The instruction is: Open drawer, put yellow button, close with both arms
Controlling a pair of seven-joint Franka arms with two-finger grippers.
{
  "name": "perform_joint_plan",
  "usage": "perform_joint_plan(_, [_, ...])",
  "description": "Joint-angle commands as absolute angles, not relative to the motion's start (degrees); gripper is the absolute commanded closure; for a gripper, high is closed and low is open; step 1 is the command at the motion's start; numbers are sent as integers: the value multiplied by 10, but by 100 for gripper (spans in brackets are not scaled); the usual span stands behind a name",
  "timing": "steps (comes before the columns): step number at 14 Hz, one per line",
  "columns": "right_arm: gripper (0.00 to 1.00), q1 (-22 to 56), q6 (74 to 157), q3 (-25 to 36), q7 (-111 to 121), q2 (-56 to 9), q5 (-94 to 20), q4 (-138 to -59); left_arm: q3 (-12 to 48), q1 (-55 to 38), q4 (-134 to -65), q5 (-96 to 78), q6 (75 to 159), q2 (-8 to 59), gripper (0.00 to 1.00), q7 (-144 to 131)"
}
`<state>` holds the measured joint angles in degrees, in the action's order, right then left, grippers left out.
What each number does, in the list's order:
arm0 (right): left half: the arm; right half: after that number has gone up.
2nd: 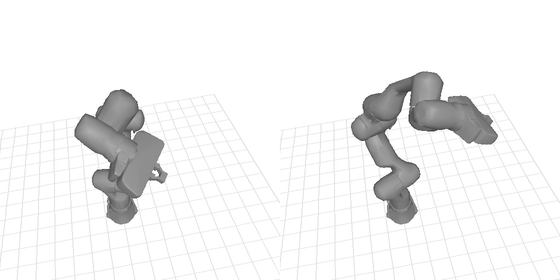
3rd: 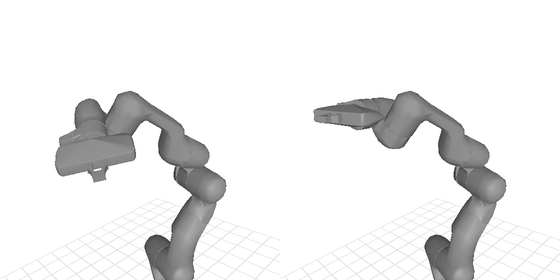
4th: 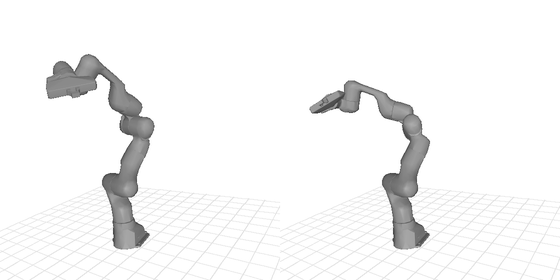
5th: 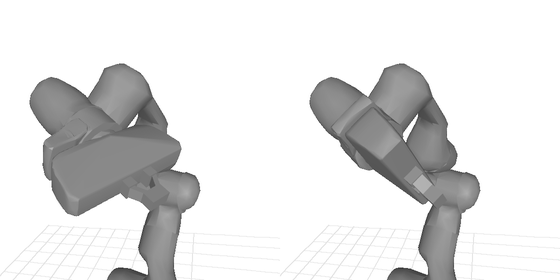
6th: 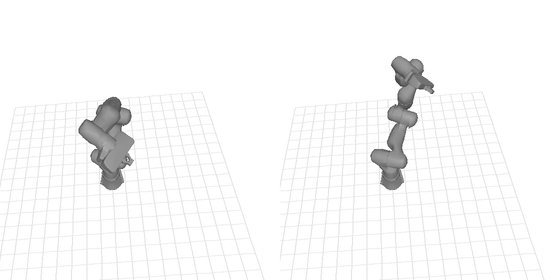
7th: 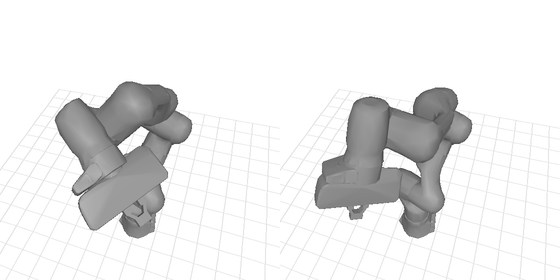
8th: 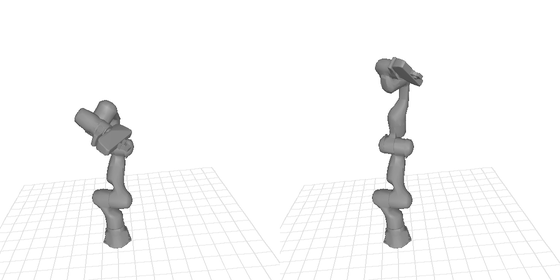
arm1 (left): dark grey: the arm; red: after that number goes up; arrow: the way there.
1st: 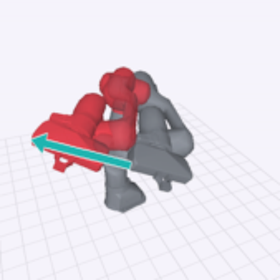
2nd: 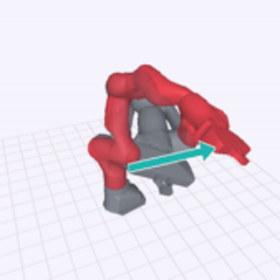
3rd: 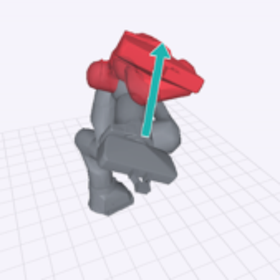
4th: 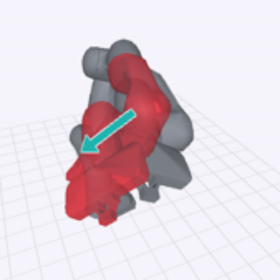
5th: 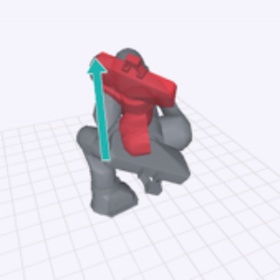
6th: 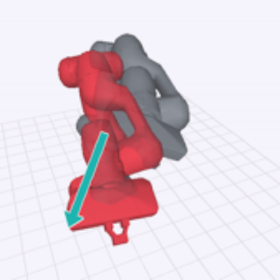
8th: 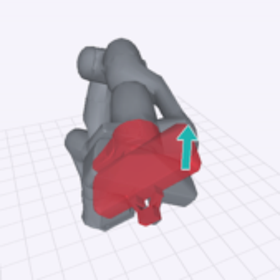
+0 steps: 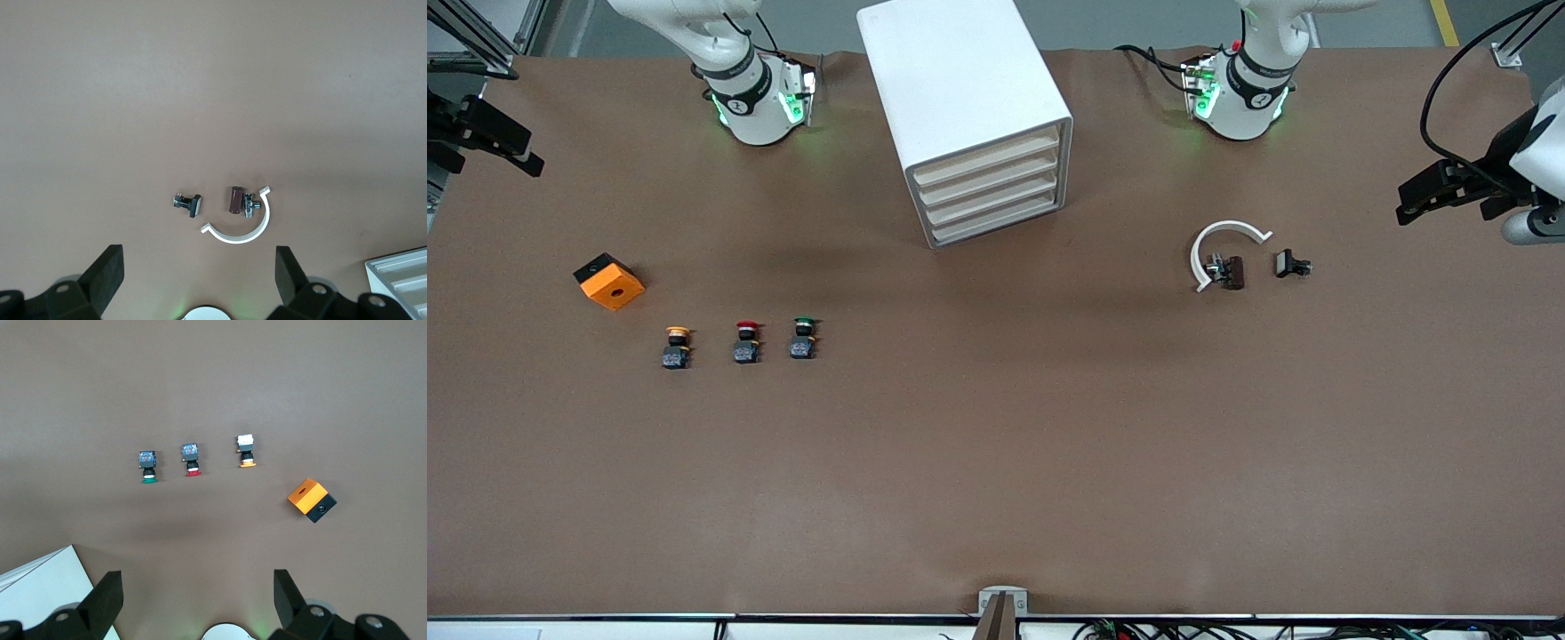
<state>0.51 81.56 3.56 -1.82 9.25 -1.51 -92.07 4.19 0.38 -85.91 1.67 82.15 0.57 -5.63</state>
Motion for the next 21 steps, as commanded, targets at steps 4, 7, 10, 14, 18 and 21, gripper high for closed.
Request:
perform_joint_plan(4, [0, 4, 814, 35, -28, 100, -13, -923, 41, 7, -836, 26, 808, 9, 0, -51])
perform_joint_plan(7, [0, 4, 814, 35, -27, 100, -13, -923, 43, 4, -840, 25, 807, 11, 0, -53])
perform_joint_plan(10, [0, 5, 812, 35, -27, 100, -13, -923, 45, 4, -862, 25, 805, -1, 0, -52])
perform_joint_plan(14, [0, 4, 812, 35, -27, 102, -13, -930, 47, 4, -916, 25, 838, -35, 0, -54])
perform_joint_plan(18, [0, 4, 811, 36, -27, 102, -13, -931, 39, 5, -890, 22, 845, -24, 0, -50])
perform_joint_plan(21, [0, 4, 814, 37, -27, 102, -14, -930, 43, 5, -896, 25, 845, -29, 0, -56])
